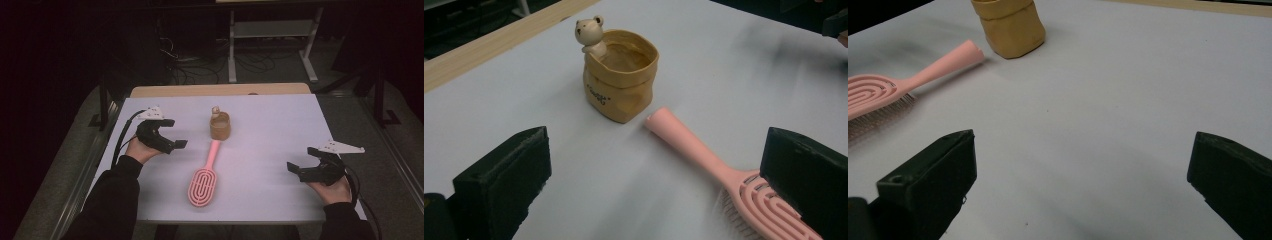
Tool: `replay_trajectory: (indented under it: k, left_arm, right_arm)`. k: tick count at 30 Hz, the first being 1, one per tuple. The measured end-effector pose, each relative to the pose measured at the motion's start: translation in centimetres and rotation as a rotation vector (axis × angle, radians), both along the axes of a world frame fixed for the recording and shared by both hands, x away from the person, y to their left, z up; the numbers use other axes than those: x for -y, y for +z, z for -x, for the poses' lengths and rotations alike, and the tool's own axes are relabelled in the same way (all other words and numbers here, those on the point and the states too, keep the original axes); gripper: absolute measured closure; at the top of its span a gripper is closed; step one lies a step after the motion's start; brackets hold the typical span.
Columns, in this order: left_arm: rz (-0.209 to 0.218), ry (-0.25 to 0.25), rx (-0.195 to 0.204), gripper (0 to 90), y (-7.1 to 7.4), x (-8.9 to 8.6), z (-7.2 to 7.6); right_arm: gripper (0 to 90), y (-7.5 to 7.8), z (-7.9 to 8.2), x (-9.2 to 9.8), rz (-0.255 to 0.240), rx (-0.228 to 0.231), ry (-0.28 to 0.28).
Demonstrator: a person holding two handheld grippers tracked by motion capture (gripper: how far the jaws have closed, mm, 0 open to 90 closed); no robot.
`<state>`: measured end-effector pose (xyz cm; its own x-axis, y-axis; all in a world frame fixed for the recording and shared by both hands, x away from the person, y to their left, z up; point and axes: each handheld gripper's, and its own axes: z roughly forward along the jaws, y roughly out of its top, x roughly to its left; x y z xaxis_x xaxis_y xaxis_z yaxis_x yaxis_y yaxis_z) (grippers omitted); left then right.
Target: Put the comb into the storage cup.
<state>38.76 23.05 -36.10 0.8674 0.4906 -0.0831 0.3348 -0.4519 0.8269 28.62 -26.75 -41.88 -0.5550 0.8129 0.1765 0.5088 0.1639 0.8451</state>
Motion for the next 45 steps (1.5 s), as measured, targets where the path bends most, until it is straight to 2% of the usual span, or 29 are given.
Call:
replay_trajectory:
  k: [14, 27, 37, 40, 42, 45]
  left_arm:
    - [-0.025, -0.068, 0.000, 0.0, 0.5, 2.5, -0.2]
    - [-0.059, -0.092, -0.004, 1.5, 0.0, 3.9, -0.5]
    - [-0.062, -0.124, -0.009, 6.8, 0.0, 5.2, -0.9]
    - [-0.072, -0.135, 0.007, 8.5, 0.0, 5.7, -0.9]
    - [-0.072, -0.143, 0.018, 13.3, 0.0, 6.0, -0.9]
    - [-0.080, -0.151, 0.011, 14.5, -0.3, 6.5, -1.0]
  right_arm:
    - [0.0, 0.0, 0.0, 0.0, 0.000, 0.002, 0.001]
    - [0.0, 0.0, 0.1, 0.0, 0.000, 0.004, 0.001]
    - [0.0, 0.0, 0.0, 0.0, -0.001, 0.005, -0.001]
    - [0.0, 0.0, 0.0, 0.0, -0.001, 0.005, -0.001]
    - [0.0, 0.1, 0.1, 0.1, -0.003, 0.007, 0.000]
    - [0.0, 0.1, 0.1, 0.1, -0.007, 0.007, 0.000]
